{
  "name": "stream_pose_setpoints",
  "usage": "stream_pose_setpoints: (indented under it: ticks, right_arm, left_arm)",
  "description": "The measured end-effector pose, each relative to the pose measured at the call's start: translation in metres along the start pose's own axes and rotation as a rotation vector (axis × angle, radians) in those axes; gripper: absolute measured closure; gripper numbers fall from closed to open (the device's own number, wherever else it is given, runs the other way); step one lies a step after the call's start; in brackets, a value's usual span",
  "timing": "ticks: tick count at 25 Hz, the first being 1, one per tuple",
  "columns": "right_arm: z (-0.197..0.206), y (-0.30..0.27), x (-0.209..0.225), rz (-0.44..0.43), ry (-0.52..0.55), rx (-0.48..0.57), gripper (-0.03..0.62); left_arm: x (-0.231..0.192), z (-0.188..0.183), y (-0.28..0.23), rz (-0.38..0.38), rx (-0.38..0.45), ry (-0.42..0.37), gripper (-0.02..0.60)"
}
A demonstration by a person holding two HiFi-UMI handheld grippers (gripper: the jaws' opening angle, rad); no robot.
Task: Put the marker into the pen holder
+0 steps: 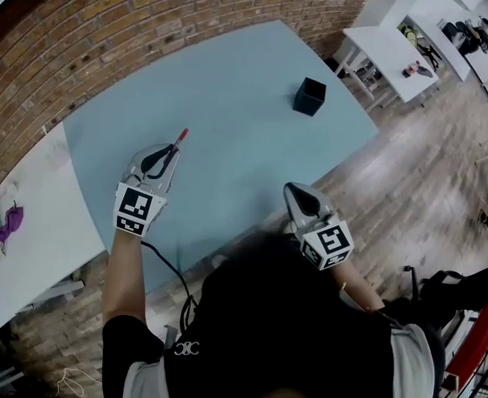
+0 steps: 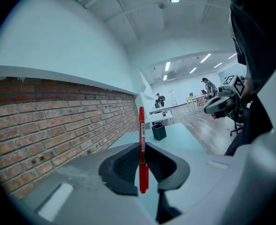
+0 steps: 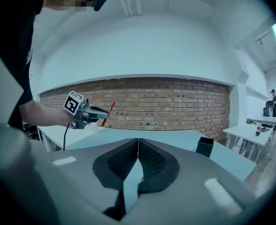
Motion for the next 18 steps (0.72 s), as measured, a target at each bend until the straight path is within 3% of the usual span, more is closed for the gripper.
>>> stream_pose_setpoints:
  ticks: [5,8,18]
  right_arm:
    - [0.003,0.015,0.026,-0.016,0.051,0.002,0.585]
    - [0.004,0.033,0.061,0.018,0.03,0.005,0.585]
    - [0.021,0.09,0.248,0.105,-0.063,0.001,0.585]
  left_arm:
    - [0.018,-0.012,-0.027,0.011,0.007,-0.014,0.532]
    - [0.031,-0.015,-0.053,0.012,-0.008,-0.025,0.532]
    - [0.101,-0.038,-0.175,-0.024,-0.102,-0.028,0.532]
Point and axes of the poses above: the fingertips, and each gripper's own axes: y backward along the fingers, x to its right, z out of its underside, the point moved 8 cm from there along y, backward along the fingers, and after that the axes turned 13 degrees about x, right-handed, at the moved point
